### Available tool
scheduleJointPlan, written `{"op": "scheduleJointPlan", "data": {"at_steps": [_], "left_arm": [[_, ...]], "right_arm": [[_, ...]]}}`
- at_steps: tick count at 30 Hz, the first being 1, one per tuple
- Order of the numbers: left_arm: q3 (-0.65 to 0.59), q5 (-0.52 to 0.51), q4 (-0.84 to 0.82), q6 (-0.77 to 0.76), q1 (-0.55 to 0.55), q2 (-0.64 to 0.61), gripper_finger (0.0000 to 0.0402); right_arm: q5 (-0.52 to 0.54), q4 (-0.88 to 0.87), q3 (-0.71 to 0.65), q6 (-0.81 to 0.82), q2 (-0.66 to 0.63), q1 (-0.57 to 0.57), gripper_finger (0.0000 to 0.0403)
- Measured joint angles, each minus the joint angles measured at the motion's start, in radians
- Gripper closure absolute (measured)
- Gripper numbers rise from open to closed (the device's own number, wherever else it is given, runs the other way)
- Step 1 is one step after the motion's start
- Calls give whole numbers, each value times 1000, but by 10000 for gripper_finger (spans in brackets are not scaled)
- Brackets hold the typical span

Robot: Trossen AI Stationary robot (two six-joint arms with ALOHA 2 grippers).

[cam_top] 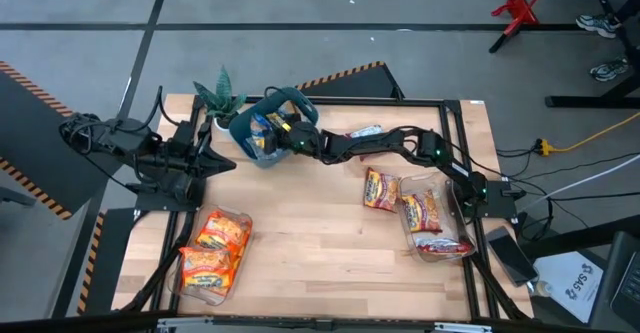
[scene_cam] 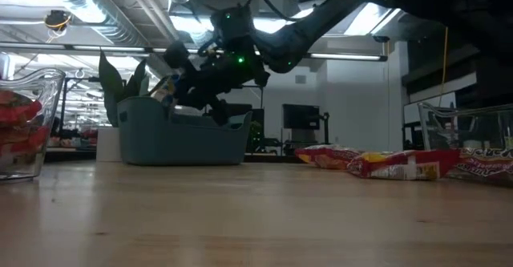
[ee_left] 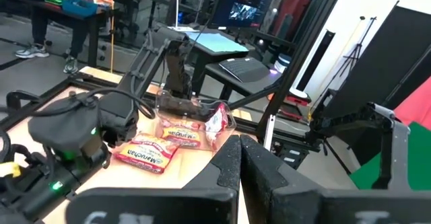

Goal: Sort Maruchan noodles
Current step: Put the blue noodle pack into the blue bin, then adjust the blue noodle pack

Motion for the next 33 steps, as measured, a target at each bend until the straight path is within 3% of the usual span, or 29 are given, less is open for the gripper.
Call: {"op": "scheduleJointPlan", "data": {"at_steps": [6, 9, 16, 23, 30, 33], "left_arm": [[0, 0, -4, 0, 0, 0, 401], [0, 0, -11, 0, 0, 0, 401], [0, 0, -24, -1, 0, 0, 401], [0, -3, -24, -1, 0, 0, 401], [0, -8, -34, -1, 0, 0, 401], [0, -22, -48, -1, 0, 0, 401]], "right_arm": [[-131, -113, 2, -61, -18, -20, 295], [-135, -205, 2, -77, -45, -29, 277], [-27, -392, 2, -183, -127, -32, 280], [152, -591, 67, -295, -157, -38, 297], [155, -584, 76, -375, -156, -55, 304], [83, -582, 76, -416, -156, -66, 304]]}}
